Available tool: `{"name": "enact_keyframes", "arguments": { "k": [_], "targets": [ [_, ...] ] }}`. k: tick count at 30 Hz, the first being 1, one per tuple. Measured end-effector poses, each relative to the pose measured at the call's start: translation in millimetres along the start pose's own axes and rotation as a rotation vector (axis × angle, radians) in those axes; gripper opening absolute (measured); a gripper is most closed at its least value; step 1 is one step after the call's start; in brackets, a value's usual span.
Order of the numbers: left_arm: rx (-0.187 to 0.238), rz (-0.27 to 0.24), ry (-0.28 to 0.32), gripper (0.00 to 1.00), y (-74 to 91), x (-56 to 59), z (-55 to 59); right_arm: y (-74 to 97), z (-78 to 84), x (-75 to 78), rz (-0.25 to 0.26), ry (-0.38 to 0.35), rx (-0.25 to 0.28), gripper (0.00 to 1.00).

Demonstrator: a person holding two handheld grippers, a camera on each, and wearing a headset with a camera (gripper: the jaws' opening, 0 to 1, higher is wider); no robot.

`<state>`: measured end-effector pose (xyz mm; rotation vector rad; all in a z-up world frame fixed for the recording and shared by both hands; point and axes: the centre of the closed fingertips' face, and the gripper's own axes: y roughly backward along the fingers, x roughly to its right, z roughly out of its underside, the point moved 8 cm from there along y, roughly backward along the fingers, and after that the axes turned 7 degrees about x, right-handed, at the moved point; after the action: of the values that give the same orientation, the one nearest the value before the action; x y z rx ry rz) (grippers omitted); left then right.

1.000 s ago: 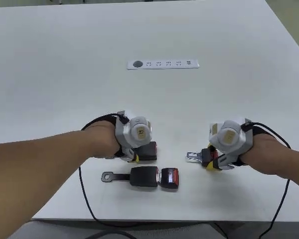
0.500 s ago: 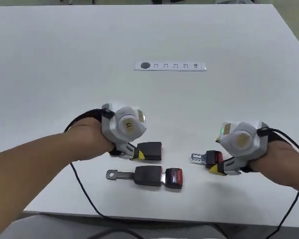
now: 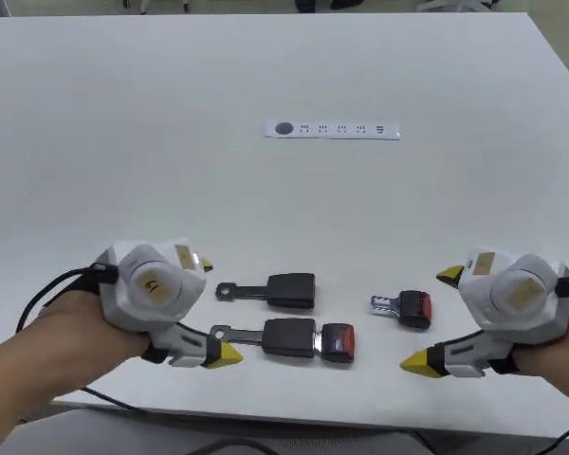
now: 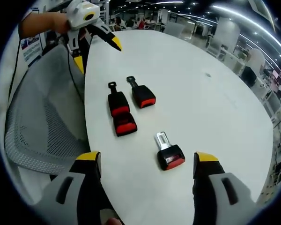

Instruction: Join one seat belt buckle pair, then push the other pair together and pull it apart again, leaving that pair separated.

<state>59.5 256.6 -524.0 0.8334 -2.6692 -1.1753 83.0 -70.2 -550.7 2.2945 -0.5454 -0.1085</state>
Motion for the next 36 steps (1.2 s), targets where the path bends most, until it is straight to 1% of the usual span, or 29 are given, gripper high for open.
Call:
{"name": "enact_keyframes", "arguments": {
  "k": [2, 3, 4, 5, 6, 7, 8, 10, 11, 12, 16, 21, 23, 25, 26, 27, 29, 30, 32, 34, 36],
  "targets": [
    [0.006, -0.014, 0.031, 0.86, 3.8, -1.0, 4.6, 3.9, 3.7, -2.3, 0.0, -0.008, 0.0, 0.82],
    [0.006, -0.025, 0.085, 0.9, 6.4, 1.4, 7.1, 5.3, 5.0, -2.7, 0.002, -0.015, 0.0, 0.83],
    [0.012, -0.032, 0.12, 0.94, 7.9, 0.8, 10.4, 7.1, 6.8, -3.0, 0.01, -0.029, 0.006, 0.85],
    [0.025, -0.051, 0.159, 0.98, 9.3, -4.0, 16.3, 8.8, 8.1, -4.2, 0.017, -0.041, 0.014, 0.86],
    [0.029, -0.049, 0.176, 1.0, 10.6, -3.6, 19.2, 9.6, 8.4, -6.1, 0.02, -0.05, 0.018, 0.87],
    [0.029, -0.051, 0.177, 1.0, 12.9, -2.3, 20.3, 9.9, 9.5, -6.9, 0.022, -0.059, 0.023, 0.89],
    [0.026, -0.05, 0.185, 1.0, 14.6, -2.9, 25.4, 10.1, 12.0, -7.4, 0.027, -0.075, 0.026, 0.92],
    [0.028, -0.057, 0.191, 1.0, 16.9, -5.5, 31.2, 9.7, 13.2, -10.2, 0.033, -0.098, 0.028, 1.0],
    [0.027, -0.064, 0.201, 1.0, 18.4, -3.4, 31.8, 9.1, 14.4, -12.9, 0.024, -0.108, 0.031, 0.99],
    [0.024, -0.07, 0.21, 1.0, 19.3, -4.2, 33.6, 7.5, 16.7, -13.7, 0.028, -0.114, 0.034, 1.0],
    [0.038, -0.099, 0.239, 1.0, 21.2, -4.5, 34.5, 10.9, 17.6, -18.5, 0.03, -0.13, 0.035, 1.0],
    [0.054, -0.119, 0.269, 1.0, 18.5, -2.2, 33.3, 13.7, 19.0, -17.1, 0.061, -0.172, 0.051, 1.0],
    [0.056, -0.118, 0.272, 1.0, 16.5, -1.0, 34.4, 14.7, 18.5, -15.4, 0.079, -0.188, 0.057, 1.0],
    [0.056, -0.113, 0.273, 1.0, 14.8, 1.5, 33.9, 16.0, 18.1, -14.0, 0.089, -0.2, 0.062, 1.0],
    [0.056, -0.11, 0.271, 1.0, 14.5, 2.4, 33.7, 15.4, 18.0, -12.9, 0.094, -0.221, 0.073, 1.0],
    [0.058, -0.108, 0.269, 1.0, 14.4, 3.1, 33.4, 15.6, 17.5, -12.4, 0.096, -0.227, 0.077, 1.0],
    [0.058, -0.109, 0.268, 1.0, 14.5, 3.5, 32.2, 14.8, 17.0, -11.7, 0.104, -0.221, 0.078, 1.0],
    [0.065, -0.111, 0.269, 1.0, 14.6, 3.4, 31.8, 13.8, 16.9, -10.4, 0.108, -0.216, 0.077, 1.0],
    [0.075, -0.115, 0.268, 1.0, 15.1, 2.8, 31.3, 15.7, 17.9, -6.5, 0.141, -0.201, 0.072, 1.0],
    [0.091, -0.117, 0.263, 1.0, 15.1, 2.5, 31.6, 17.9, 19.4, -3.3, 0.144, -0.213, 0.074, 1.0],
    [0.089, -0.116, 0.266, 1.0, 13.6, 2.5, 34.4, 18.9, 20.7, -1.1, 0.149, -0.231, 0.082, 1.0]
  ]
}}
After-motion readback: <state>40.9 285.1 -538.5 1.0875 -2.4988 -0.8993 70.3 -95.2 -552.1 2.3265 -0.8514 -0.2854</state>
